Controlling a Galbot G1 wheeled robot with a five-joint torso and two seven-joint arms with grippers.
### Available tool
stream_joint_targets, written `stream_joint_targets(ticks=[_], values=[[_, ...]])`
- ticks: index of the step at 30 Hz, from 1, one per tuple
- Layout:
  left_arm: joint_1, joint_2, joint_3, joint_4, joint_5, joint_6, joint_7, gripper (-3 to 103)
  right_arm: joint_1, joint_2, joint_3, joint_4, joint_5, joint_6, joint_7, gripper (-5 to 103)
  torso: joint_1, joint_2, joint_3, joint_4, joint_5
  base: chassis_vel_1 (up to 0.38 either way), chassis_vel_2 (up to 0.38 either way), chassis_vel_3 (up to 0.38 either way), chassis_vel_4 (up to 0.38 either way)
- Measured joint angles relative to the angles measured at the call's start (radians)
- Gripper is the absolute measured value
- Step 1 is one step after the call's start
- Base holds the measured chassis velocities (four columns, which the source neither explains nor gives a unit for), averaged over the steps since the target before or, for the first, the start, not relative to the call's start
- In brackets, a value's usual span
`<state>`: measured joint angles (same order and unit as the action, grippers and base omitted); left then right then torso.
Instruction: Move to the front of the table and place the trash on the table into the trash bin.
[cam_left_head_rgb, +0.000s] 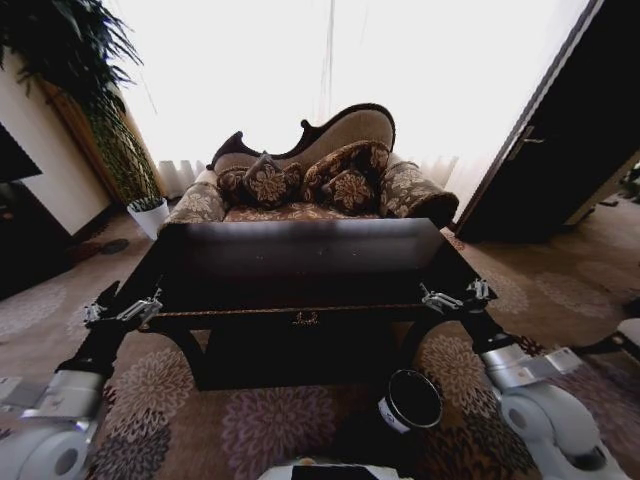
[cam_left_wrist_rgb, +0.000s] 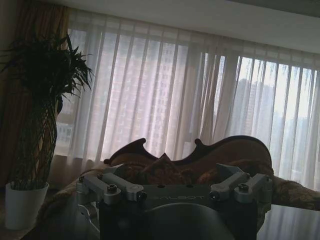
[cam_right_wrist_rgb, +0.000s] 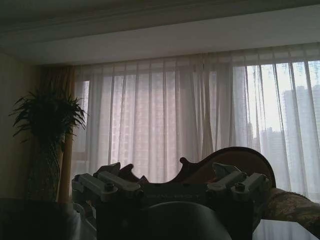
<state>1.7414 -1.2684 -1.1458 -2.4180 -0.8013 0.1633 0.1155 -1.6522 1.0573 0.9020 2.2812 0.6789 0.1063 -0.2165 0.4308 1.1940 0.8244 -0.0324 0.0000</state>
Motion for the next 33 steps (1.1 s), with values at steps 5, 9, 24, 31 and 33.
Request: stream_joint_targets(ticks=[5, 9, 24, 31, 33], values=[[-0.001, 0.001, 0.006, 0.001, 0.004, 0.0, 0.001, 100, -0.002, 0.003, 0.0, 0.0, 0.0, 0.001, -0.005, 100, 0.0, 0.0, 0.0, 0.0, 0.0001, 0.088, -0.085, -0.079, 0.09], [-0.002, 0.004, 0.009, 0.004, 0.006, 0.0, 0.001, 100, -0.005, 0.01, -0.002, 0.0, 0.0, 0.002, -0.012, 100, 0.001, 0.0, 0.0, 0.0, 0.0001, 0.07, -0.063, -0.056, 0.06], [-0.004, 0.003, 0.017, 0.008, 0.011, 0.0, 0.002, 100, -0.009, 0.01, 0.001, 0.001, 0.003, 0.008, -0.025, 100, 0.0, 0.0, 0.0, 0.0, 0.0003, 0.148, -0.137, -0.14, 0.137], [-0.005, -0.001, 0.025, 0.009, 0.016, 0.001, 0.002, 100, -0.011, 0.011, 0.003, 0.003, 0.006, 0.009, -0.027, 100, 0.0, 0.0, 0.0, 0.0, 0.0002, 0.223, -0.222, -0.216, 0.215], [-0.005, -0.002, 0.027, 0.009, 0.017, 0.001, 0.002, 100, -0.012, 0.012, 0.003, 0.003, 0.006, 0.009, -0.028, 100, 0.0, 0.0, 0.0, 0.0, 0.0003, 0.208, -0.224, -0.214, 0.209]])
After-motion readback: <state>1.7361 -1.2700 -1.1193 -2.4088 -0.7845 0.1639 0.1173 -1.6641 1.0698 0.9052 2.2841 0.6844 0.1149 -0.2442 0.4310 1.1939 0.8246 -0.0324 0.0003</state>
